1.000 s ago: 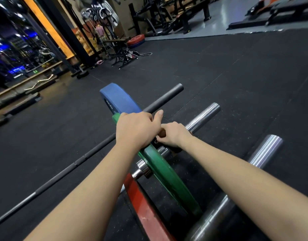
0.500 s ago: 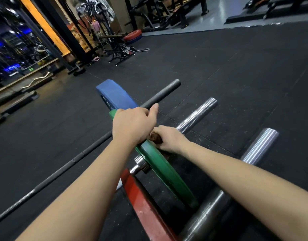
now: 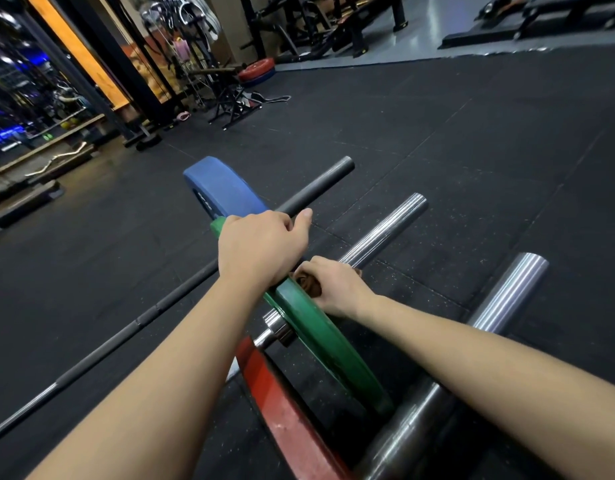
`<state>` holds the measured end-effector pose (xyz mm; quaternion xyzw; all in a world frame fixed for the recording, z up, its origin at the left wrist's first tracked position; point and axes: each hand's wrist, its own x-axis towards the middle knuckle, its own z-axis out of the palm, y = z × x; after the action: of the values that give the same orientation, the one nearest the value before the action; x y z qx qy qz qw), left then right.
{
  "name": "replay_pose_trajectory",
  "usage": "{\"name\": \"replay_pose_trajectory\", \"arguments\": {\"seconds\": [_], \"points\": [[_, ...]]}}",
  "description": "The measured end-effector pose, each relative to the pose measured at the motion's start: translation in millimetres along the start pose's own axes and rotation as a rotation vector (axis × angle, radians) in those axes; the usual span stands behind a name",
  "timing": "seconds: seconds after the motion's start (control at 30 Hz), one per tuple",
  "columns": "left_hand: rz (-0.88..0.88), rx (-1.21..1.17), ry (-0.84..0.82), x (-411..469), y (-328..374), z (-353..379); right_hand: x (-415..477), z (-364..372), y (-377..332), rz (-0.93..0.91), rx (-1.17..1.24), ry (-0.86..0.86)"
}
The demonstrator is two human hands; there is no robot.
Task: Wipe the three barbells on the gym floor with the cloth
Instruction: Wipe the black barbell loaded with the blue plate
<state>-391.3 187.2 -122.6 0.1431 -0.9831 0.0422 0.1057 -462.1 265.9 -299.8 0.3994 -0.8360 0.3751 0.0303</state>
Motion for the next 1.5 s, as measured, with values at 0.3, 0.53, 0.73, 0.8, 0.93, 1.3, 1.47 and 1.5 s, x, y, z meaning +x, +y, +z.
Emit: {"name": "replay_pose_trajectory", "arguments": {"seconds": [0.3, 0.53, 0.73, 0.8, 0.93, 1.3, 1.47, 1.5], "points": [[-0.024, -0.011, -0.008, 4, -3, 4, 17, -50, 64, 0.348, 0.108, 0.572], [-0.01, -0.039, 0.025, 9, -6, 7, 8, -97, 131, 0.943, 0.599, 1.225], [-0.03, -0.056, 0.012, 17, -14, 9, 14, -74, 124, 1.064, 0.826, 1.055], [-0.037, -0.059, 0.002, 18, -14, 10, 11, -74, 116, 1.067, 0.819, 1.006], [-0.021, -0.07, -0.003, 18, -13, 10, 7, -61, 93, 1.025, 0.735, 0.909], [0.005, 0.009, 0.01, 1, -1, 1, 0, -76, 108, 0.982, 0.612, 0.935], [0.03, 0.085, -0.028, -2, 0, -2, -10, -77, 94, 0.98, 0.663, 0.821], [0.034, 0.091, -0.023, -3, 0, -1, -12, -78, 92, 0.984, 0.668, 0.803]]}}
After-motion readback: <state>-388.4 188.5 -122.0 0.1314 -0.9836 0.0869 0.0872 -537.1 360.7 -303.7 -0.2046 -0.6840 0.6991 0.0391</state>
